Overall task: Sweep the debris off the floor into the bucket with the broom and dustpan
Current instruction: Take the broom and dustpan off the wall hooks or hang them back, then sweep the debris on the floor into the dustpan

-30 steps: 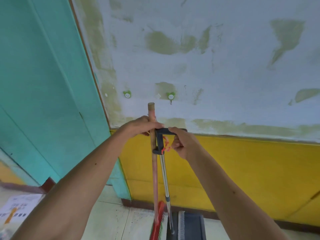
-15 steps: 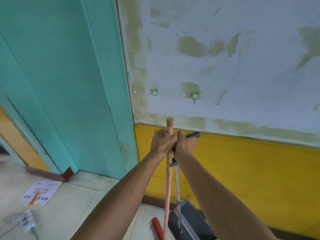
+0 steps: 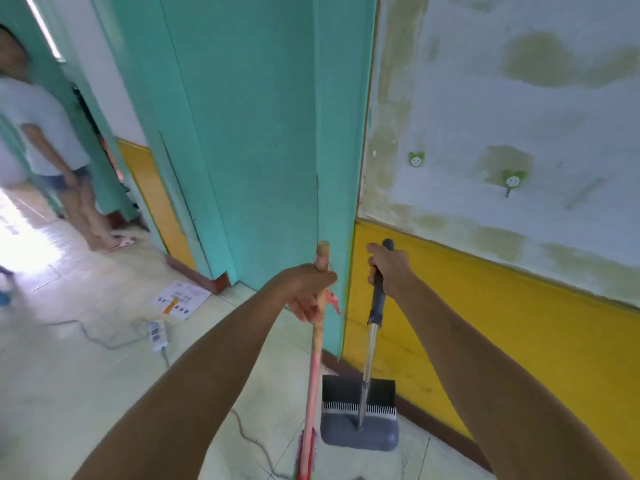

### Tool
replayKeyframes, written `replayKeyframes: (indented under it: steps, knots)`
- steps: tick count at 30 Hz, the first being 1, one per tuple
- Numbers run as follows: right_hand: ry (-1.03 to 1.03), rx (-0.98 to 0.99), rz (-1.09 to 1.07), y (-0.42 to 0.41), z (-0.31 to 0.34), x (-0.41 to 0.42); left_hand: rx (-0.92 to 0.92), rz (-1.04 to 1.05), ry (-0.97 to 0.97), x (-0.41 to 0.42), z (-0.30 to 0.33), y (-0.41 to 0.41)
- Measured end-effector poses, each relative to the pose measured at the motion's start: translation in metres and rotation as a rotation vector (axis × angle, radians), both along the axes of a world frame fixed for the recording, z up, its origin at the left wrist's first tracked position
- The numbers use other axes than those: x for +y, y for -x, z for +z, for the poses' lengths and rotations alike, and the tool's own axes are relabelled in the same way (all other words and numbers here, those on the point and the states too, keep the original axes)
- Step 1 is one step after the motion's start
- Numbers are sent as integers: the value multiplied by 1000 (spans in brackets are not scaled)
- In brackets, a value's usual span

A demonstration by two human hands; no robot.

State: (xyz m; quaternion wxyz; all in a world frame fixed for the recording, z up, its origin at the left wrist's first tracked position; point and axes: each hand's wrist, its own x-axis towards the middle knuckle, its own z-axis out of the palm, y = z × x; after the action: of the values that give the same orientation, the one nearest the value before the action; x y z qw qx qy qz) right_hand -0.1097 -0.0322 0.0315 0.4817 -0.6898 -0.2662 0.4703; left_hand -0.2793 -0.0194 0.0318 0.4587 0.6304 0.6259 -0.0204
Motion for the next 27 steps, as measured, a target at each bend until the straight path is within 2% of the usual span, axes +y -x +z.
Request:
replayKeyframes:
  steps: [3, 5, 8, 10, 12, 15, 20, 23, 27]
  knots:
    - [30, -21, 291, 38, -7, 5, -144, 146, 184, -2, -7, 46]
    - [57, -17, 481, 62, -12, 8, -220, 186, 402, -13, -9, 87]
    - [77, 26, 618, 87, -18, 15, -429, 364, 625, -35, -23, 149]
    - [79, 55, 656, 98, -24, 19, -563, 538, 647, -52, -35, 176]
    - [79, 75, 732, 109, -32, 19, -599, 679, 607, -69, -47, 190]
    - [112, 40, 892, 133, -45, 14, -532, 811, 516, -91, -61, 195]
    - [185, 53, 1189, 174, -63, -5, -528, 1000, 584, -152, -79, 202]
    - [278, 69, 1381, 196, -68, -27, -592, 1079, 651, -208, -92, 191]
    - [300, -80, 1593, 224, -74, -69, -473, 1119, 601, -289, -106, 161]
